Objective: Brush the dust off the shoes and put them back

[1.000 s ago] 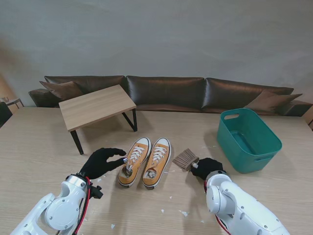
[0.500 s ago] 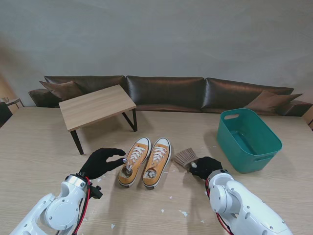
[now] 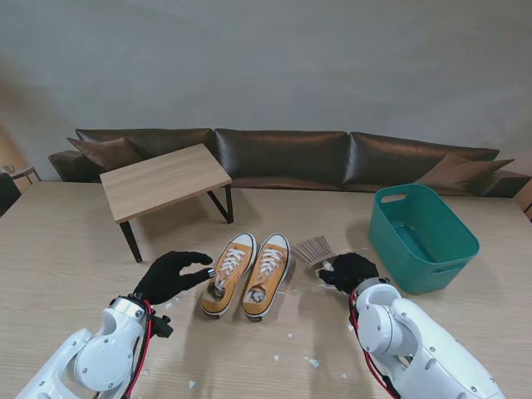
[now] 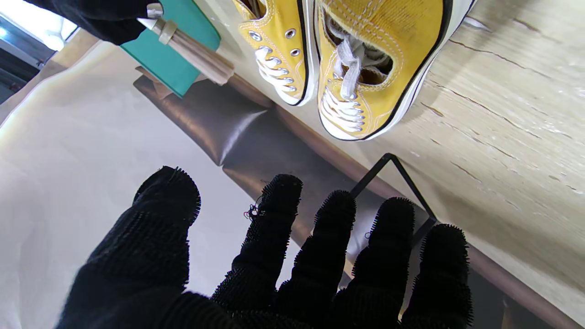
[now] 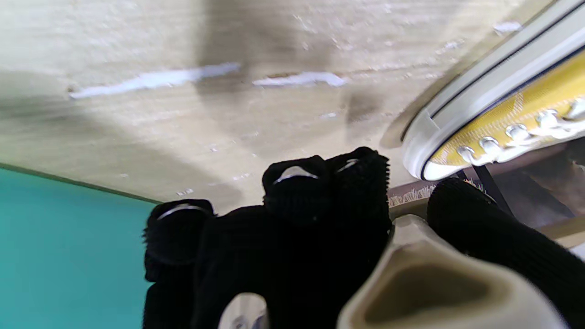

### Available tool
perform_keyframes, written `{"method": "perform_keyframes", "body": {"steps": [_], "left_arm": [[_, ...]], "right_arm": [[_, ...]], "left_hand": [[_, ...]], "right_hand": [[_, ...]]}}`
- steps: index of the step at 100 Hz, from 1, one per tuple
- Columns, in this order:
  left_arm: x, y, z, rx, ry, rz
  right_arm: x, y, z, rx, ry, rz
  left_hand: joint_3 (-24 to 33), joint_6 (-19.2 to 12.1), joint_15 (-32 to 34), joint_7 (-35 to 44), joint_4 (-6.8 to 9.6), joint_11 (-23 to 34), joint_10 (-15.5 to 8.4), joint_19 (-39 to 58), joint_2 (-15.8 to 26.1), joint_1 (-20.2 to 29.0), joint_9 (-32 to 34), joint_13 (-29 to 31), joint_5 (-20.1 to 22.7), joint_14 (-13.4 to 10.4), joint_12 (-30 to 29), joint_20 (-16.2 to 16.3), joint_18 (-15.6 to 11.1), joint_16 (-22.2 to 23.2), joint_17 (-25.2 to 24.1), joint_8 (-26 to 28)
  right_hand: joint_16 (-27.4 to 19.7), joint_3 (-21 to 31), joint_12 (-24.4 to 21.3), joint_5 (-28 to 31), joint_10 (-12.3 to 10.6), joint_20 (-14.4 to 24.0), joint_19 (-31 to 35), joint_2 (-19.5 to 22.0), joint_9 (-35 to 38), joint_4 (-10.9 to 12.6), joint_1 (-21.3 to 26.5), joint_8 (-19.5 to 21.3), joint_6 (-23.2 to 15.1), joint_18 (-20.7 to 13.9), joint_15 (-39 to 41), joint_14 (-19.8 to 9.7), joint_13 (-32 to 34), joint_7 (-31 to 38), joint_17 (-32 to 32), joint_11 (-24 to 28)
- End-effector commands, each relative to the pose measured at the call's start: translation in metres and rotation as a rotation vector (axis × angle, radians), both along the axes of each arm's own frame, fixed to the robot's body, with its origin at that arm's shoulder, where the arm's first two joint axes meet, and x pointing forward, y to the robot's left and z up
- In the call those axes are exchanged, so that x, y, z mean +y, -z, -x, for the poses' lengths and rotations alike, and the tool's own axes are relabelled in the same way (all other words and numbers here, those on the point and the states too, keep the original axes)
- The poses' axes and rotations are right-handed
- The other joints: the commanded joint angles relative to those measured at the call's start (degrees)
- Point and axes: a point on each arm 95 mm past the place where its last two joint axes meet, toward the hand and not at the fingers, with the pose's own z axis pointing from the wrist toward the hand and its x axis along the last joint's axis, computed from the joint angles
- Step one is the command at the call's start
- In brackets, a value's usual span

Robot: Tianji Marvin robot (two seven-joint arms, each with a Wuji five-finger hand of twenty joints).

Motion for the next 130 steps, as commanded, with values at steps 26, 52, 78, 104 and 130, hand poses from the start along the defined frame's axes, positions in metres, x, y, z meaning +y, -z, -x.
{"method": "perform_keyframes", "body": {"steps": [26,52,78,104,130], "left_arm": [[-0.001,-0.002,0.002,-0.004,0.019,-0.004],[-0.001,-0.002,0.002,-0.004,0.021,-0.005],[0.0,-0.003,0.004,-0.005,0.017,-0.008],[0.001,-0.004,0.004,-0.001,0.013,-0.013],[0.001,-0.004,0.004,0.005,0.014,-0.016]], "right_arm": [[0.042,-0.047,-0.027,-0.038,-0.115,-0.018],[0.076,-0.056,-0.049,0.005,-0.207,0.034],[0.101,-0.051,-0.062,0.061,-0.281,0.088],[0.127,-0.044,-0.07,0.091,-0.332,0.132],[0.145,-0.043,-0.071,0.122,-0.381,0.217]], "left_hand": [[-2.09,-0.05,-0.72,-0.7,2.25,-0.46,0.35,-2.03,2.51,1.56,-1.42,0.29,-0.59,0.75,0.13,1.12,0.6,0.21,-1.16,-0.13],[-2.39,-0.01,-0.71,-0.65,2.31,-0.45,0.42,-2.03,2.69,1.63,-1.49,0.38,-0.52,0.77,0.12,1.24,0.6,0.29,-1.23,-0.12],[-2.6,0.03,-0.72,-0.66,2.35,-0.42,0.4,-2.06,2.7,1.81,-1.42,0.36,-0.54,0.83,0.13,1.32,0.54,0.33,-1.31,-0.14],[-2.75,0.03,-0.67,-0.69,2.39,-0.44,0.38,-2.1,2.84,1.91,-1.45,0.45,-0.6,0.85,0.13,1.38,0.5,0.37,-1.37,-0.16],[-2.89,0.13,-0.56,-0.67,2.42,-0.41,0.42,-2.13,2.94,2.01,-1.36,0.64,-0.55,0.94,0.14,1.44,0.6,0.44,-1.42,-0.15]], "right_hand": [[0.18,4.45,-0.8,5.17,1.21,1.64,5.03,0.87,5.49,2.99,3.49,1.93,6.81,2.2,4.54,-4.51,-1.52,-2.19,26.3,6.46],[-0.11,4.2,-0.76,4.77,0.72,1.42,4.66,1.26,5.46,2.94,3.02,2.23,6.17,2.04,4.28,-5.1,-1.49,-2.23,26.26,6.0],[-0.26,3.9,-0.53,4.58,0.07,1.24,4.55,1.71,5.45,2.93,2.39,2.44,5.54,1.56,4.19,-5.72,-1.45,-2.12,26.28,5.92],[-0.28,3.63,-0.11,4.51,-0.71,1.08,5.1,2.15,5.48,3.16,1.73,2.66,4.79,0.33,4.38,-6.9,-1.4,-1.48,26.44,6.2],[-0.17,3.05,0.04,4.35,-1.73,0.86,5.59,2.83,5.47,3.29,1.04,2.56,4.11,-1.09,4.35,-8.33,-1.34,-1.09,26.56,6.48]]}}
